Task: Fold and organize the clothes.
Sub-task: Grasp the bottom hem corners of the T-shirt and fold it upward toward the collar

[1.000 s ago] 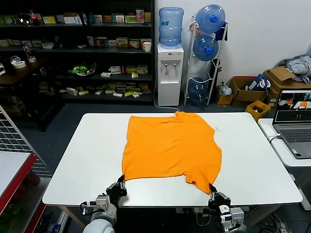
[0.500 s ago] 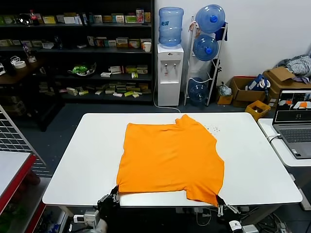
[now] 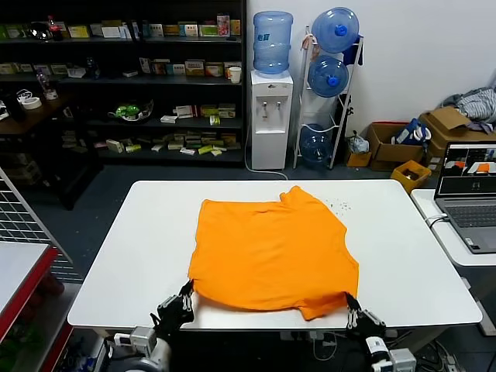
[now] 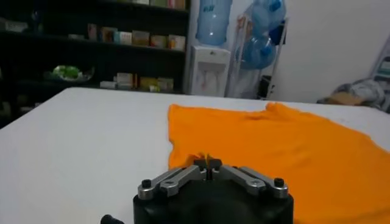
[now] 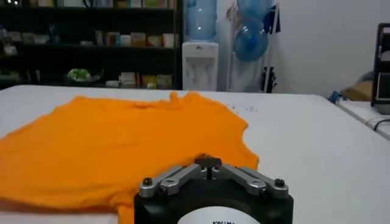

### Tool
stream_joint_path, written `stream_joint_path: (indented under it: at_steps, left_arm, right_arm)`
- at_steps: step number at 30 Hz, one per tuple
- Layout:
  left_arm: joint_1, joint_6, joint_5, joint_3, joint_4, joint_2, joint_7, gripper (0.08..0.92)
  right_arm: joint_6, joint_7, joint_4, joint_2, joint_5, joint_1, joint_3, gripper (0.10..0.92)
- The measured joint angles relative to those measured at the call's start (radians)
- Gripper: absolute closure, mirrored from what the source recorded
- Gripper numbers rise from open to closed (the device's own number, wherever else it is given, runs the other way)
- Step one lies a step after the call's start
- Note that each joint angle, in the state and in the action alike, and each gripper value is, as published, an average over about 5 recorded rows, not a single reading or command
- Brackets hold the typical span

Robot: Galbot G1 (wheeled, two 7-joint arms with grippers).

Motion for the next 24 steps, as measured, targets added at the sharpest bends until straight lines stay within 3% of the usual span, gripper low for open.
stream_joint_path:
  at_steps: [9, 24]
  left_arm:
    - [-0.155, -0.016, -0.002, 0.047, 0.103, -0.004, -0.006, 0.898]
    - [-0.339, 0.032, 0.036, 0.095, 0.28, -0.038, -0.088, 0.894]
  right_arm:
    - [-0.043, 0.021, -0.1, -0.016, 0.028, 0.189, -0.034, 0.902]
    - [-0.065, 0.021, -0.282, -0.004, 0.036, 0.41, -0.097, 0.902]
